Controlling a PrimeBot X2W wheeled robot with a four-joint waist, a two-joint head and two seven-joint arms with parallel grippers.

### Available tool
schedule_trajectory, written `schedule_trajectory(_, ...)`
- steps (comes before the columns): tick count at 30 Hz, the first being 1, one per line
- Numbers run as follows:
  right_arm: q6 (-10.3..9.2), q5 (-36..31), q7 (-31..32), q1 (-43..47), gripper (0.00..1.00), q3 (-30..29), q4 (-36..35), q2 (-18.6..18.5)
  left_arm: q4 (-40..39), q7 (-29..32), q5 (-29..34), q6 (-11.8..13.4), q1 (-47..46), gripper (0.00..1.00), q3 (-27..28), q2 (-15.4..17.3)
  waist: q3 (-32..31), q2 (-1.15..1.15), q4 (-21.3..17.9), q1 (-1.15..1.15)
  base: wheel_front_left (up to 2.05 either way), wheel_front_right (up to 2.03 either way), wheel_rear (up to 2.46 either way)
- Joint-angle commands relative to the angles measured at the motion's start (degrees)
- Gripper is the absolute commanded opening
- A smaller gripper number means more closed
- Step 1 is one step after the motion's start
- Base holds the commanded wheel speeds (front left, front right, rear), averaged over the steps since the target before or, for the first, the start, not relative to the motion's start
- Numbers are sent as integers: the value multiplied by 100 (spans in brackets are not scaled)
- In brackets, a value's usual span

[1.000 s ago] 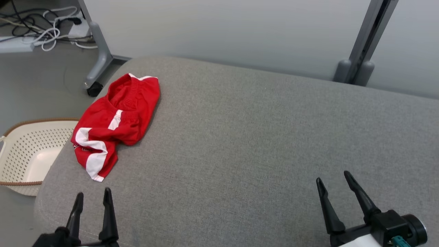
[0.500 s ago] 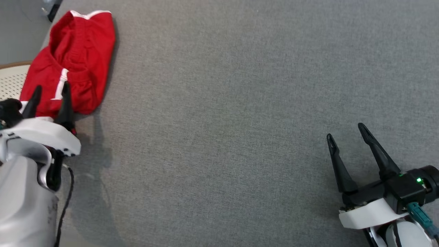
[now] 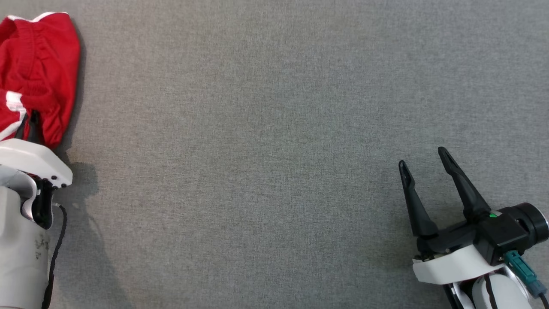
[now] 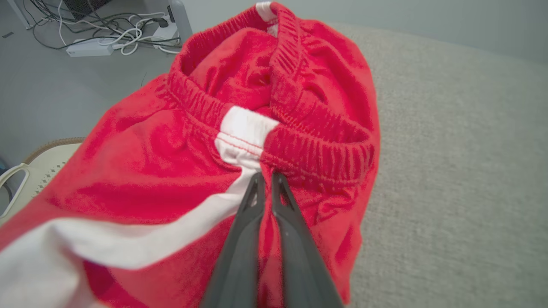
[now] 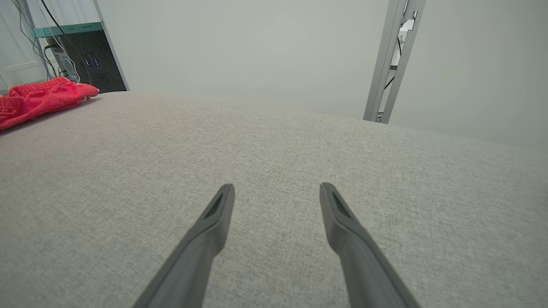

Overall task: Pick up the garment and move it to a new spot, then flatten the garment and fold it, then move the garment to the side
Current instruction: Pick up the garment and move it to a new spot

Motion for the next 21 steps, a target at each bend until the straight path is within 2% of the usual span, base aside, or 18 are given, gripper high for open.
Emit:
schedule_trajectory(1, 1, 35, -27, 75, 100, -30, 24, 33, -119, -210, 55, -10, -35, 0, -45, 14, -226, 0, -37, 0, 0, 0, 0)
schedule_trajectory(5, 1, 124, -27, 212, 100, -59, 75, 183, -649, -635, 243, -60, 164, 0, -378, -232, -693, 0, -123, 0, 0, 0, 0)
schedule_trajectory(9, 0, 205, -27, 351, 100, 23, 123, 298, -1746, -636, 216, -108, 562, 0, -859, -610, -1141, 0, -345, 0, 0, 0, 0)
schedule_trajectory(11, 1, 242, -27, 409, 100, 12, 100, 329, -2530, -413, 67, -109, 841, 0, -1200, -892, -1286, 0, -465, 0, 0, 0, 0)
schedule_trajectory(13, 1, 262, -27, 478, 100, 19, 100, 351, -3400, -138, -83, -104, 1180, 0, -1537, -1036, -1402, 0, -602, 0, 0, 0, 0)
schedule_trajectory(17, 1, 338, -27, 519, 100, -31, 49, 367, -4900, 615, -266, -102, 1837, 0, -2170, -1205, -1483, 0, -910, 0, 0, 0, 0)
schedule_trajectory(18, 1, 409, -27, 540, 100, -42, 24, 366, -5383, 953, -309, -21, 2079, 0, -2374, -1255, -1491, 0, -1078, 0, 0, 0, 0)
schedule_trajectory(21, 1, 503, -27, 530, 100, -50, -2, 367, -5729, 1374, -302, 116, 2411, 0, -2613, -1272, -1455, 0, -1336, 0, 0, 0, 0)
